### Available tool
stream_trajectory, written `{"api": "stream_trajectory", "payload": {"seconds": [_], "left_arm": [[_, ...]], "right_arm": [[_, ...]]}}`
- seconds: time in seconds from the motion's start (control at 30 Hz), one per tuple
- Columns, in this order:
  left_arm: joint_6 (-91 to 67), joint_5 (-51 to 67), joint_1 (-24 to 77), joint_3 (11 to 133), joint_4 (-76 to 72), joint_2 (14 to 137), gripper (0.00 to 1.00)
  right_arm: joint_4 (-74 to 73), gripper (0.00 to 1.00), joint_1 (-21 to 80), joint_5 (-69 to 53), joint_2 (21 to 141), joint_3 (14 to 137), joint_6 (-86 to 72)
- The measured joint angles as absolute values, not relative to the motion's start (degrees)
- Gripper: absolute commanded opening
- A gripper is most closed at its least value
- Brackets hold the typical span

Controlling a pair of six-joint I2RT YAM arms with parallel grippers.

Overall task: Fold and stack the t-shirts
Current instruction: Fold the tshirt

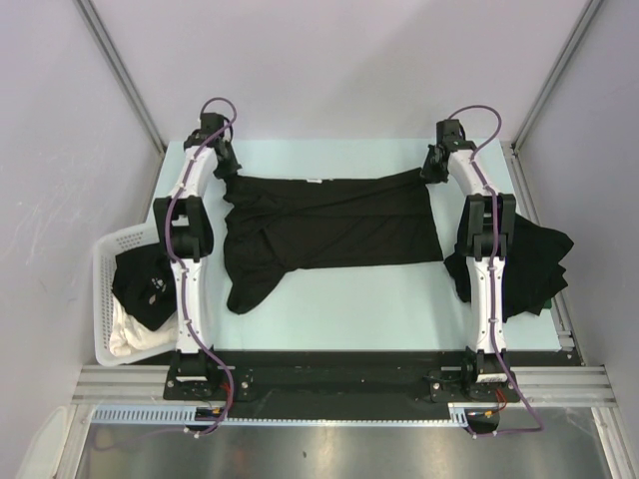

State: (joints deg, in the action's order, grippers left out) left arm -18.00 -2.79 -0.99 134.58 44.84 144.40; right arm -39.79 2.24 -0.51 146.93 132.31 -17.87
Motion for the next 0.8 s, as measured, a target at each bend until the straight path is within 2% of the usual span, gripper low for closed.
{"api": "stream_trajectory", "payload": {"seconds": [0.1, 0.2, 0.27, 0.53, 0.8], "left_arm": [[-18.0, -2.5, -1.0, 134.6, 44.1, 144.4, 0.17], [-17.9, -2.2, -1.0, 133.8, 42.7, 144.3, 0.28], [-17.9, -2.0, -1.0, 131.7, 40.9, 143.8, 0.31], [-18.0, -1.3, -1.0, 122.8, 36.6, 140.5, 0.37], [-17.3, -3.1, -0.2, 111.3, 33.6, 125.3, 0.4]], "right_arm": [[-38.8, 0.14, 2.2, -0.5, 147.0, 132.2, -17.7], [-37.9, 0.2, 2.2, -0.5, 147.0, 131.8, -17.3], [-37.1, 0.23, 2.2, -0.5, 147.0, 131.5, -17.2], [-31.4, 0.3, 1.8, -0.7, 144.9, 126.8, -16.7], [-29.4, 0.33, 1.5, -1.0, 139.0, 121.1, -16.4]]}}
